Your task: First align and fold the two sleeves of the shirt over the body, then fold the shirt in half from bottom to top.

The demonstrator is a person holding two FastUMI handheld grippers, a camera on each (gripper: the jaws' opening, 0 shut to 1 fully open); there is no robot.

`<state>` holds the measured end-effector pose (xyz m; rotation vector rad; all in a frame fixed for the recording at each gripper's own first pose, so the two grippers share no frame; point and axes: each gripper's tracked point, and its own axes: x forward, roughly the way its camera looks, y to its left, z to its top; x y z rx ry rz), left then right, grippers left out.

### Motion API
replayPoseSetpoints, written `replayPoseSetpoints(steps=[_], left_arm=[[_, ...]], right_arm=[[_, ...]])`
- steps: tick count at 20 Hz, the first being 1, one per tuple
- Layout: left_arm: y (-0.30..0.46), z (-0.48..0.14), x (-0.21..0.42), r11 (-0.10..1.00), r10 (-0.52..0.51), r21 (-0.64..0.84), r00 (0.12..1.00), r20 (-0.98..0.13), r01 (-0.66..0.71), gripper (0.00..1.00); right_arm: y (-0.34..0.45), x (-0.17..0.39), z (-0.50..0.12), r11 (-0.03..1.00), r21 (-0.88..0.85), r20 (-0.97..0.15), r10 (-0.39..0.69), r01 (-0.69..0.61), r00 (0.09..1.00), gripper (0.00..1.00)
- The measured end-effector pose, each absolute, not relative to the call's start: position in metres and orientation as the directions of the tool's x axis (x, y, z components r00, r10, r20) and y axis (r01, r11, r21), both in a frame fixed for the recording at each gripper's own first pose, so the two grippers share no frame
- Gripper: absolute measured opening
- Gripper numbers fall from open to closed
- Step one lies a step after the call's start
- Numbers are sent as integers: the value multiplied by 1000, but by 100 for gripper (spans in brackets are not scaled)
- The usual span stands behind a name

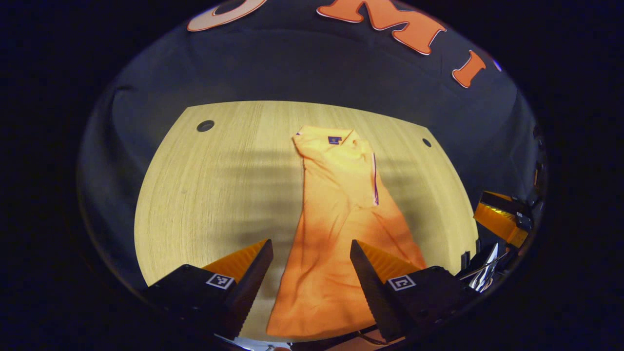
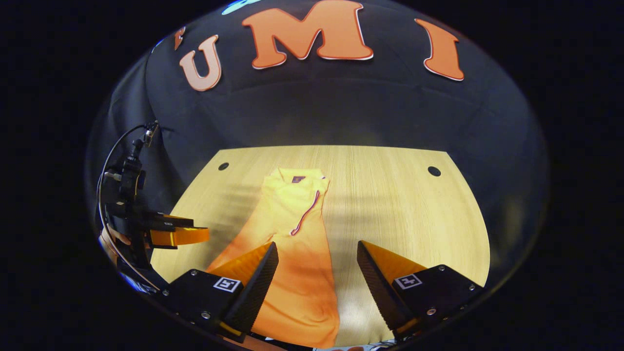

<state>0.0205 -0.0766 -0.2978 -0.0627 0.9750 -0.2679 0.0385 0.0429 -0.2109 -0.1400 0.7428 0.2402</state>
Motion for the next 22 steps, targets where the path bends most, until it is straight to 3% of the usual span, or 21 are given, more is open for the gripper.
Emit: replayPoseSetpoints(steps=[8, 15, 22], left_arm=[[-44, -361, -70, 981, -158, -92, 437, -885, 168, 98], [-47, -403, -135, 986, -100, -49, 330, -939, 158, 98], [-46, -437, -172, 991, -24, 8, 240, -970, 131, 98]], right_arm=[[38, -30, -299, 954, -79, -841, 93, -291, 532, 99], [21, -114, -365, 953, -69, -946, 32, -296, 323, 99], [-7, -136, -396, 957, -129, -968, -65, -260, 242, 100]])
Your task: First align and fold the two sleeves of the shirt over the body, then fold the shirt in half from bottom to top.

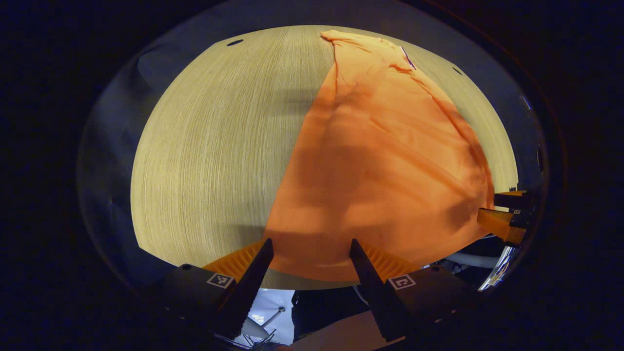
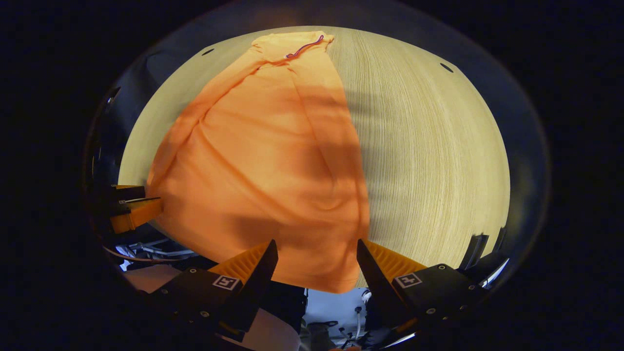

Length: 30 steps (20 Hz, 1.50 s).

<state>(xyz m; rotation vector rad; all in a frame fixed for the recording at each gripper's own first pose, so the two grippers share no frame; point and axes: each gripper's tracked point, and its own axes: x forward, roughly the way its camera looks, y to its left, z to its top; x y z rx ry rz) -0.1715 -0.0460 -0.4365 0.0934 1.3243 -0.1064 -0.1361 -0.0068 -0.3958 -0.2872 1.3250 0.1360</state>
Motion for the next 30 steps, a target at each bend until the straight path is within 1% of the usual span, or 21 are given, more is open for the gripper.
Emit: replayPoseSetpoints(steps=[4, 6, 7, 8, 13, 14, 15, 16, 17, 19, 20, 21, 22, 23, 26, 30], left_arm=[[-54, -439, -170, 989, 1, 38, 243, -970, 144, 98], [-52, -441, -171, 990, -4, 28, 227, -974, 138, 97], [-53, -441, -170, 992, -14, 13, 218, -976, 123, 97], [-53, -440, -171, 994, -15, 9, 216, -976, 111, 96], [-58, -440, -173, 994, -16, 12, 260, -965, 107, 97], [-59, -443, -173, 995, -16, 10, 262, -965, 98, 92], [-63, -440, -173, 995, -18, 9, 264, -964, 100, 89], [-68, -443, -173, 993, -22, 10, 265, -964, 121, 77], [-76, -440, -171, 987, -33, 13, 278, -960, 162, 67], [-88, -436, -171, 978, -32, 38, 329, -944, 203, 26], [-87, -440, -170, 975, -31, 46, 340, -940, 216, 6], [-85, -440, -165, 975, -50, 30, 349, -936, 220, 4], [-87, -442, -170, 979, -63, 10, 351, -934, 202, 2], [-86, -441, -168, 981, -80, -11, 350, -933, 196, 1], [-86, -440, -170, 982, -104, -45, 326, -940, 184, 1], [-84, -432, -172, 986, -144, -108, 311, -940, 130, 1]], right_arm=[[-6, -140, -407, 950, -146, -971, -84, -277, 223, 100], [-5, -145, -414, 950, -137, -978, -84, -282, 191, 99], [-3, -141, -413, 951, -135, -975, -78, -277, 206, 100], [-4, -143, -414, 950, -134, -978, -81, -282, 192, 99], [-3, -145, -414, 956, -130, -974, -74, -264, 213, 99], [-2, -143, -413, 960, -127, -974, -74, -250, 214, 98], [-2, -144, -413, 963, -124, -974, -73, -237, 215, 85], [0, -144, -413, 966, -116, -974, -65, -231, 218, 72], [3, -145, -414, 968, -105, -974, -53, -230, 219, 43], [11, -149, -415, 970, -65, -977, -14, -233, 215, 15], [14, -150, -416, 967, -44, -979, 8, -250, 202, 10], [14, -151, -413, 967, -33, -976, 23, -254, 215, 9], [18, -151, -411, 971, -17, -976, 36, -240, 214, 9], [19, -153, -414, 970, -3, -976, 50, -242, 211, 0], [18, -152, -413, 975, 23, -977, 69, -220, 203, 0], [19, -145, -395, 974, 28, -968, 82, -223, 236, 0]])
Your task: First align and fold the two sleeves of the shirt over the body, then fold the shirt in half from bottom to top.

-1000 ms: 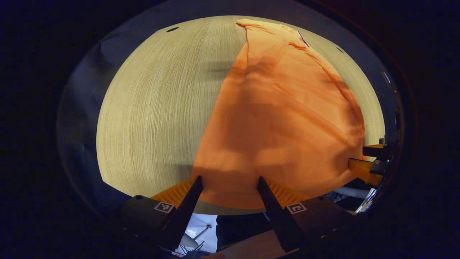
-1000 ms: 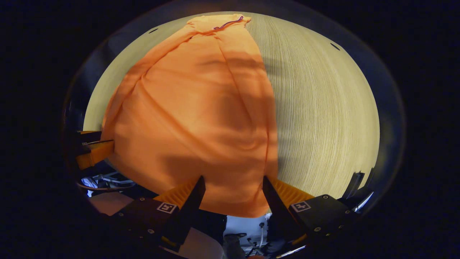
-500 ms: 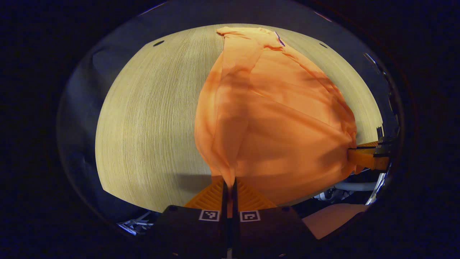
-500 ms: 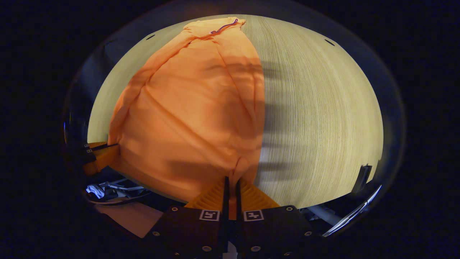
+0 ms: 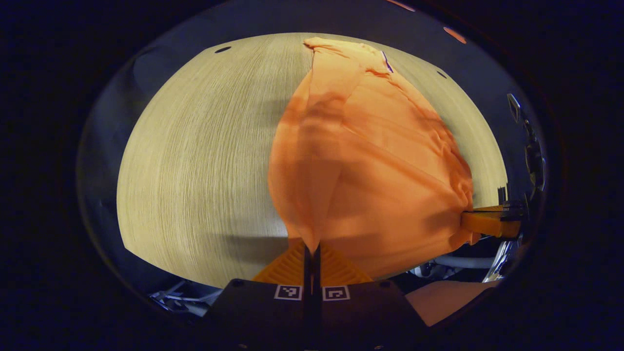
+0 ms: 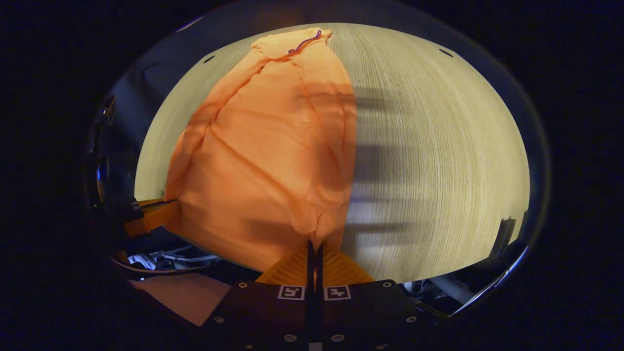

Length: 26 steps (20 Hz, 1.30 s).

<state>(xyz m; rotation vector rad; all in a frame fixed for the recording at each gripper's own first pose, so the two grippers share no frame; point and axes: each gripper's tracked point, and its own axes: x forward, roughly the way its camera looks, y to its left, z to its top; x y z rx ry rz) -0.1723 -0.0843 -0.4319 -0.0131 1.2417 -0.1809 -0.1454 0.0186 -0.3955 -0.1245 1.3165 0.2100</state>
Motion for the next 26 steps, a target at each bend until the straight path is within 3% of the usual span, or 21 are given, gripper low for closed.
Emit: replayPoseSetpoints(steps=[10, 19, 26], left_arm=[[-87, -339, -70, 978, -170, -81, 516, -840, 190, 1], [-99, -275, 52, 971, -188, -46, 635, -750, 233, 1], [-103, -258, 154, 971, -192, -37, 683, -705, 235, 1]], right_arm=[[32, -61, -317, 970, 67, -904, 159, -236, 398, 0], [46, 53, -243, 959, 1, -823, 163, -284, 544, 0], [56, 148, -227, 967, -18, -779, 146, -254, 610, 0]])
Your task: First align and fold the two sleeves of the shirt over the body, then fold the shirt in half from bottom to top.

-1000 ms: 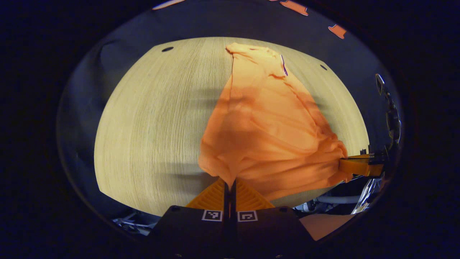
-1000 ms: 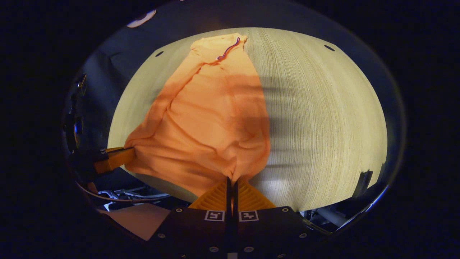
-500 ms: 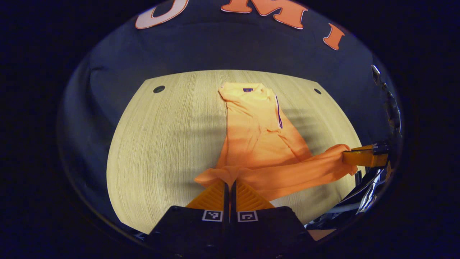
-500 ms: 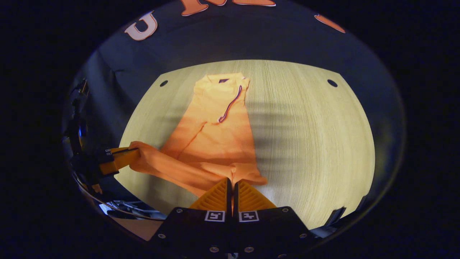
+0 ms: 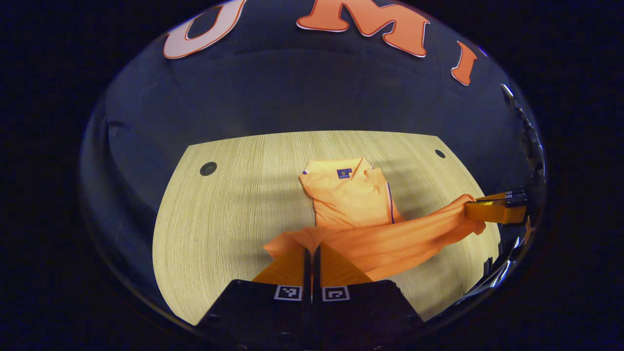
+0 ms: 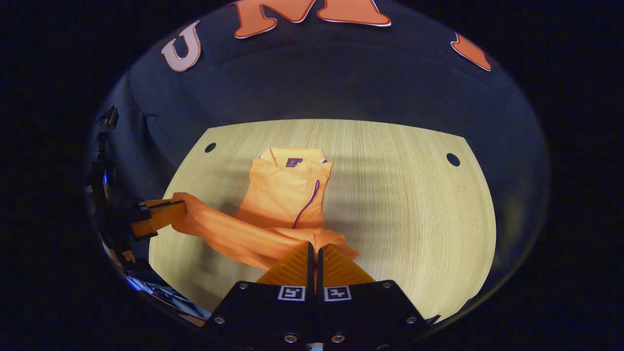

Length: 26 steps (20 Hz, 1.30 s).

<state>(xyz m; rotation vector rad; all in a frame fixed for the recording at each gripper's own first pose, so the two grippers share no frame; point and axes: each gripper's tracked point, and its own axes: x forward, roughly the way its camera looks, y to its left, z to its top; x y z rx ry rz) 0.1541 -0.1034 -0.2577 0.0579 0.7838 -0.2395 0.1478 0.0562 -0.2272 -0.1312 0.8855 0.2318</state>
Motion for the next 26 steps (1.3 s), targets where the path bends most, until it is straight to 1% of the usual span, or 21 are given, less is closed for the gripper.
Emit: replayPoseSetpoints(steps=[4, 7, 10, 13, 16, 18, 19, 20, 21, 22, 24, 25, 26], left_arm=[[-104, -261, 215, 975, -176, -22, 702, -690, 223, 1], [-107, -275, 250, 970, -164, 17, 704, -691, 242, 1], [-110, -291, 278, 974, -146, 21, 698, -701, 225, 1], [-111, -307, 305, 975, -135, 29, 696, -705, 218, 1], [-110, -325, 320, 982, -100, 39, 690, -717, 183, 0], [-113, -331, 319, 981, -109, 30, 676, -729, 191, 2], [-114, -332, 319, 980, -119, 22, 678, -725, 196, 7], [-110, -327, 323, 982, -99, 42, 695, -713, 183, 11], [-107, -324, 329, 983, -89, 54, 713, -696, 176, 29], [-104, -319, 333, 983, -80, 69, 732, -677, 171, 52], [-98, -300, 335, 983, -67, 91, 766, -639, 162, 100], [-96, -291, 336, 984, -61, 94, 785, -616, 150, 97], [-95, -281, 335, 985, -59, 94, 802, -595, 142, 97]], right_arm=[[63, 201, -233, 976, 2, -774, 141, -220, 618, 0], [64, 236, -243, 979, -5, -767, 127, -204, 629, 0], [67, 270, -264, 981, -13, -768, 114, -193, 631, 0], [68, 290, -283, 985, -6, -776, 104, -172, 622, 0], [70, 302, -298, 987, 4, -781, 103, -161, 616, 0], [69, 307, -303, 988, -16, -779, 83, -152, 622, 1], [67, 310, -302, 989, -32, -767, 69, -145, 638, 2], [68, 313, -297, 988, -36, -755, 70, -147, 652, 4], [69, 315, -295, 989, -30, -747, 76, -147, 661, 8], [72, 314, -294, 989, -19, -744, 84, -146, 663, 15], [71, 316, -285, 989, -28, -721, 79, -143, 688, 57], [69, 318, -277, 990, -40, -700, 69, -136, 711, 79], [68, 321, -269, 990, -49, -677, 62, -129, 734, 100]])
